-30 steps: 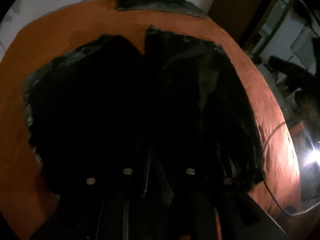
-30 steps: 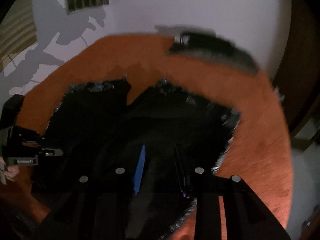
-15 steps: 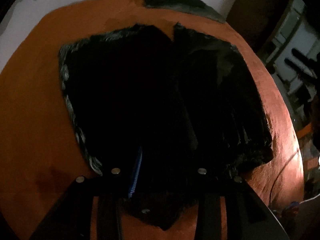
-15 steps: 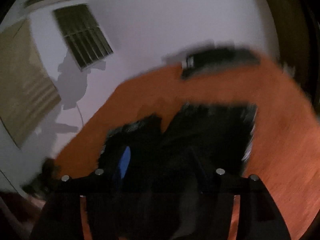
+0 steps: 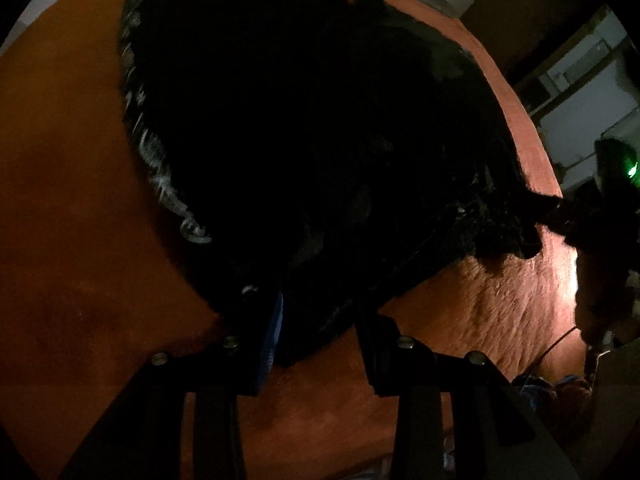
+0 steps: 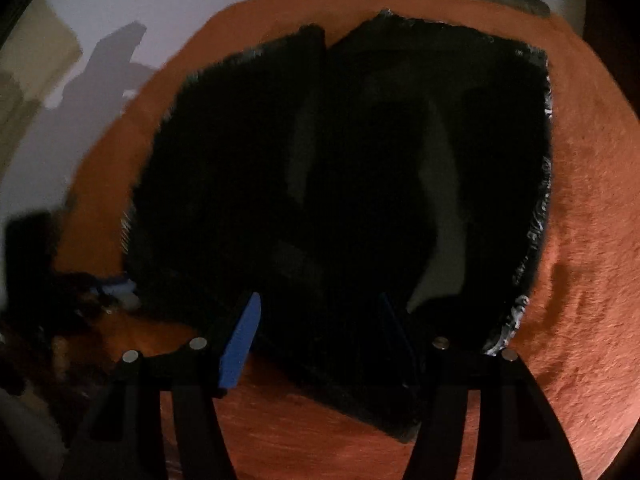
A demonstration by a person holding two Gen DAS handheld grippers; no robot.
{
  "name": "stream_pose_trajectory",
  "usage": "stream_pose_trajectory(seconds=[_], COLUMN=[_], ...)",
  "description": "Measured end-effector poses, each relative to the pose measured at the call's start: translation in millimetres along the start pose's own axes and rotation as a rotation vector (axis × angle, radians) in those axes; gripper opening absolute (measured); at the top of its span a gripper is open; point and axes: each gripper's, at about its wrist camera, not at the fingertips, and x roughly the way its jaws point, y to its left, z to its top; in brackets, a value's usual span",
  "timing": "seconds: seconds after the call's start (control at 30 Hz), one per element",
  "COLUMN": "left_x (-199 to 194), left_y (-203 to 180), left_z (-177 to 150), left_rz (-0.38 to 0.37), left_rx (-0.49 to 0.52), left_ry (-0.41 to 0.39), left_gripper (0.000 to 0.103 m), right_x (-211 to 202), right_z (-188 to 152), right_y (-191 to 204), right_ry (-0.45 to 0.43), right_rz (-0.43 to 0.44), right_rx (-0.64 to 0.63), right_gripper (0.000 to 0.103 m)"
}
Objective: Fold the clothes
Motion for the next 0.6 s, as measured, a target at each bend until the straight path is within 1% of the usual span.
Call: stream_pose_trajectory(seconds=[0.03,0.07,0.1,0.17,0.23,0.27,0.3,0.33,0.4,0.47,0.5,0.53,0.6], left_x=[1,-2,-5,-15,-22,-22,-22,-20,-12,3,11,19,24], left_y=[3,1,-1,-13,-25,-29,-32,-34,-40,-41,-37,-33,-17], left_z=[-3,-2,-1,3,5,7,9,13,15,14,13,11,4], left_rz=[-0.004,0.008,0.02,0.042,0.075,0.085,0.073,0.037,0.033,0.088,0.118,0.147,0.114], left_rx=[-0.008,-0.005,-0.003,0.052,0.124,0.144,0.151,0.155,0.176,0.198,0.186,0.175,0.109], left_ry=[-0.002,-0.011,-0.02,-0.073,-0.144,-0.162,-0.167,-0.168,-0.16,-0.132,-0.109,-0.085,-0.081], left_gripper=[0.038,0.038,0.038,0.038,0.038,0.038,0.038,0.038,0.038,0.038,0.038,0.038,0.038], right_x=[6,11,11,6,2,0,0,0,0,4,8,16,35], right_z=[-3,-6,-5,0,6,10,13,16,16,16,15,15,7], right_y=[-3,-5,-7,-6,3,9,16,24,39,54,58,60,51], right_ry=[0.016,0.03,0.03,0.007,-0.028,-0.046,-0.06,-0.071,-0.08,-0.085,-0.077,-0.052,0.028], right_rz=[-0.013,-0.023,-0.016,-0.014,-0.03,-0.034,-0.032,-0.026,-0.009,0.002,0.002,-0.009,-0.057], right_rx=[-0.005,-0.007,0.008,0.027,-0.003,-0.024,-0.047,-0.077,-0.127,-0.187,-0.211,-0.23,-0.223], right_gripper=[0.061,0.061,0.061,0.061,0.061,0.061,0.06,0.061,0.061,0.06,0.061,0.061,0.061])
